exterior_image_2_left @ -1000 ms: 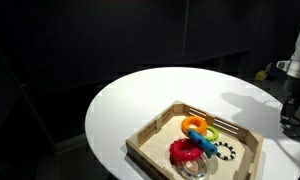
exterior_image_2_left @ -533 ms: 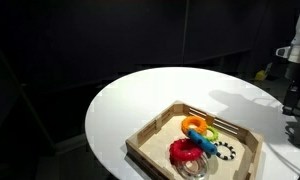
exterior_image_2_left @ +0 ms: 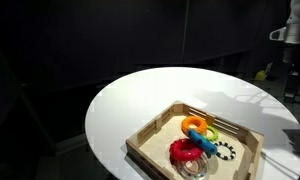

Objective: Put the green ring in the box then move the box to the right

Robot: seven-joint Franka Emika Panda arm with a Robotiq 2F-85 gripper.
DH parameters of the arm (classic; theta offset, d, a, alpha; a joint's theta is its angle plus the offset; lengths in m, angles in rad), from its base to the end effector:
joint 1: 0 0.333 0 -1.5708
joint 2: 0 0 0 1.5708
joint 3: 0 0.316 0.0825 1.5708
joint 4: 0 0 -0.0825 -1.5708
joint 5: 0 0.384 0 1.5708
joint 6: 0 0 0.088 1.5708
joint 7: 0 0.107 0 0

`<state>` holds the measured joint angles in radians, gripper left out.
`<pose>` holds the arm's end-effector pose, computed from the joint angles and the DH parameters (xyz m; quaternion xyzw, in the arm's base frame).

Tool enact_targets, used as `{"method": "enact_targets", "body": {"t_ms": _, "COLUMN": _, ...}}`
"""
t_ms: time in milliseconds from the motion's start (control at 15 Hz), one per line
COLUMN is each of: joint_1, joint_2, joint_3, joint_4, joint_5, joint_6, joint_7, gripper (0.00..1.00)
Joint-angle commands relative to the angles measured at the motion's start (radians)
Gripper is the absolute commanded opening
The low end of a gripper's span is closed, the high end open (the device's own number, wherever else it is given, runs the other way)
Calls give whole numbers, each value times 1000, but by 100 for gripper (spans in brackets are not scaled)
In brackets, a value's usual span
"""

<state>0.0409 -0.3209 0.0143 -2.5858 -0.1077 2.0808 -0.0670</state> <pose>0.3934 0.0161 0.3556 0.9905 0.0906 -0.0922 0.0460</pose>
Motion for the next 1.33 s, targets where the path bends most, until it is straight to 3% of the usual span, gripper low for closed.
{"method": "enact_targets", "body": {"t_ms": 0, "joint_1": 26, "joint_2": 22, "joint_3": 25, "joint_4": 76, "joint_5": 34, "joint_6": -97, "joint_7": -7, "gripper": 42}}
{"method": "enact_targets", "body": {"t_ms": 600, "joint_1": 79, "joint_2": 106, "joint_3": 72, "joint_4": 193, "joint_5": 82, "joint_6": -219, "joint_7": -18, "gripper": 42}}
{"method": "enact_targets", "body": {"t_ms": 667, "joint_1": 72, "joint_2": 82, "joint_3": 73, "joint_4": 150, "joint_5": 62, "joint_6": -182, "joint_7": -1, "gripper": 67}}
{"method": "enact_targets", "body": {"t_ms": 1267, "joint_1": 75, "joint_2": 101, "joint_3": 76, "joint_4": 166, "joint_5": 67, "joint_6": -187, "joint_7": -3, "gripper": 67}}
